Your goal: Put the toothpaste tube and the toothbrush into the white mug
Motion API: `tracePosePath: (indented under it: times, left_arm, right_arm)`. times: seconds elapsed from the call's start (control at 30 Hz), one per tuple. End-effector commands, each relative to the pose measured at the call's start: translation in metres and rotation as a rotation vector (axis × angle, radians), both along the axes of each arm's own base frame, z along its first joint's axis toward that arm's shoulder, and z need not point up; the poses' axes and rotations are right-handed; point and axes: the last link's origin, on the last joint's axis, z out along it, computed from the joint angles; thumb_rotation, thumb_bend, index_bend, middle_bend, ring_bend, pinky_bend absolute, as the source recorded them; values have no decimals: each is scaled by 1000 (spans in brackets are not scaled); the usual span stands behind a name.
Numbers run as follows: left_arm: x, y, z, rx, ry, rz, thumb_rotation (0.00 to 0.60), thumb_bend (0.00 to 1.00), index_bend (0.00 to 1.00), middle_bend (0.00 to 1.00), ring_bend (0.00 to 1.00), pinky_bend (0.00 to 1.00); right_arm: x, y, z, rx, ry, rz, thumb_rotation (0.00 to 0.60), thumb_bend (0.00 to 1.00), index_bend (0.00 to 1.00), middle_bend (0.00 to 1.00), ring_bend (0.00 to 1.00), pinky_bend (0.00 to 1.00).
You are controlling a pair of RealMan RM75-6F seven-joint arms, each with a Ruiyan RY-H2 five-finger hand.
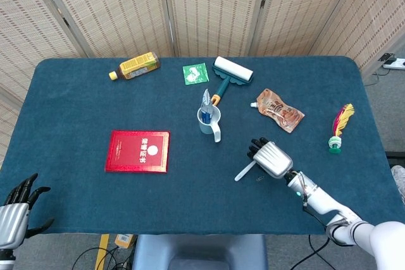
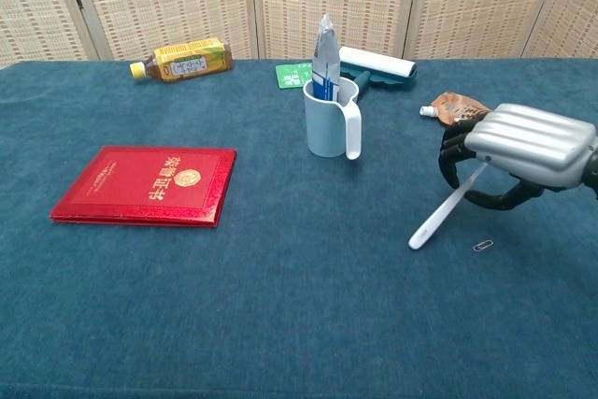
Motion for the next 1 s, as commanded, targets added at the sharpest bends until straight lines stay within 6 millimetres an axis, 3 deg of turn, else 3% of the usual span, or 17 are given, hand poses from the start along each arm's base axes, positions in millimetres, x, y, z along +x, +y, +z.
tracePosePath:
  times: [0.03,0.2,0.3,0.7,1.0]
  left_arm:
    - [0,0,1,0,3,3,600,229,277,45,62,146]
    - [-2,-2,1,0,5,15,600,229,277,45,62,146]
    - [-4,-3,2,3,7,25,600,229,277,45,63,146]
    - [-3,-1,1,1,1,13,600,228,277,45,62,146]
    - [-6,-5,2,5,-1,25,600,228,277,45,62,146]
  right_arm:
    - [5,-17,-4,-4,2,-2,600,287,655,401,237,323]
    - [8,-27,-8,-26,23,2,600,269,400,336,193,271]
    - [12,-24,-10,-7,-15,-4,600,309,321,330,182,256]
    - [36,7,-28,107,-54,21,600,562,299,345,180,255]
    - [47,8,-47,129,-38,3,600,583,299,347,180,255]
